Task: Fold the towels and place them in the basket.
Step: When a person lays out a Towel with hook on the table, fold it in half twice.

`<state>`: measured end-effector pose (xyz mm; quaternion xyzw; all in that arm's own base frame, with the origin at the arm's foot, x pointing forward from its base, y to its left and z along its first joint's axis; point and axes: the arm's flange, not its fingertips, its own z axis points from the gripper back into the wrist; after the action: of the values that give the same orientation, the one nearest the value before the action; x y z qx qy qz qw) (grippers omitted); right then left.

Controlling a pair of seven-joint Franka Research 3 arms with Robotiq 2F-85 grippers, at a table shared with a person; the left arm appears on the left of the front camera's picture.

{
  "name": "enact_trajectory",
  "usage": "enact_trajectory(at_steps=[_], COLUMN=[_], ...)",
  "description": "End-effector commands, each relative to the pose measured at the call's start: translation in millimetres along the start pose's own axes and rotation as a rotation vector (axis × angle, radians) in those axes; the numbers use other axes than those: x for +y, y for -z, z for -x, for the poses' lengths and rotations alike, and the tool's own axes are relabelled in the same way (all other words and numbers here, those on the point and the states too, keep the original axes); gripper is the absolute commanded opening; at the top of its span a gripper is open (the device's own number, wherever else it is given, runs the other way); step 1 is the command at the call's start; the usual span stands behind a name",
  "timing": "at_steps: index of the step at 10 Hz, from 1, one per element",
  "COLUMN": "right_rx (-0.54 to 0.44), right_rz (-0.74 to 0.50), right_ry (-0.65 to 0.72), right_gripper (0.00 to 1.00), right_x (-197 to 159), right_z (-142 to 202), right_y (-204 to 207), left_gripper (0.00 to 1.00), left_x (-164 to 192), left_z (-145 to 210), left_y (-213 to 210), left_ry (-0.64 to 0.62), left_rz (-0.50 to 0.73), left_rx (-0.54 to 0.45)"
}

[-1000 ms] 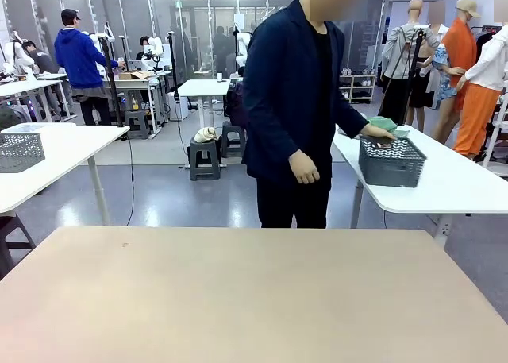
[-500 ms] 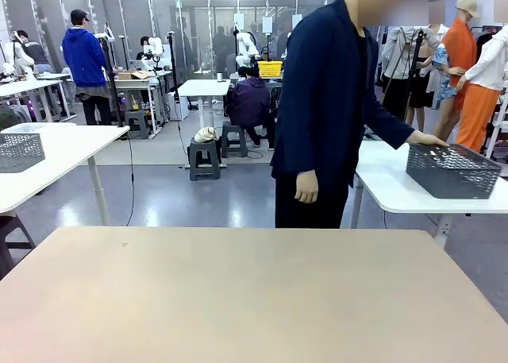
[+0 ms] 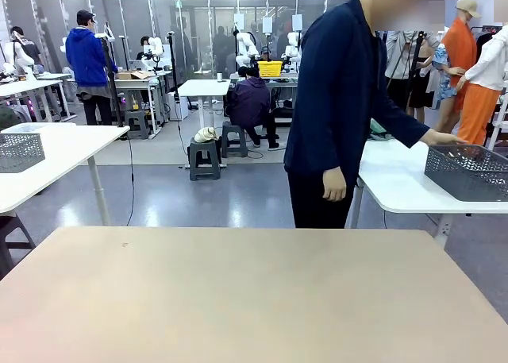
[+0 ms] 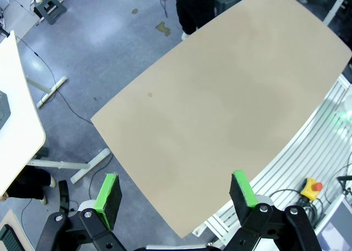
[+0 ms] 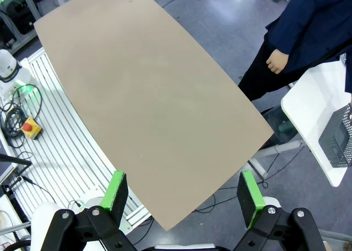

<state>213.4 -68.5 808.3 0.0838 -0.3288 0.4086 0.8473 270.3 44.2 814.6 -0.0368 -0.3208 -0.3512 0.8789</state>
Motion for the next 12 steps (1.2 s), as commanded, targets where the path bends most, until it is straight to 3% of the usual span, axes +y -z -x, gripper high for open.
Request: enact_trajectory(at_steps=[1,12], right_rx=[-0.008,-0.008], right_rz=[-0.002,-0.002], right_ry=[-0.001,-0.001], right_gripper=[1.0,1.0], right_x=[0.3,0.3], right_z=[-1.0,-1.0], right_y=[-0.5,-0.5], left_gripper=[1.0,1.0], left_x=[-0.4,-0.4], left_z=[-0.3,-0.3], left_y=[0.9,0.9], left_ry=[0.002,0.002], left_rz=[-0.001,-0.001], left_rx=[-0.002,-0.002])
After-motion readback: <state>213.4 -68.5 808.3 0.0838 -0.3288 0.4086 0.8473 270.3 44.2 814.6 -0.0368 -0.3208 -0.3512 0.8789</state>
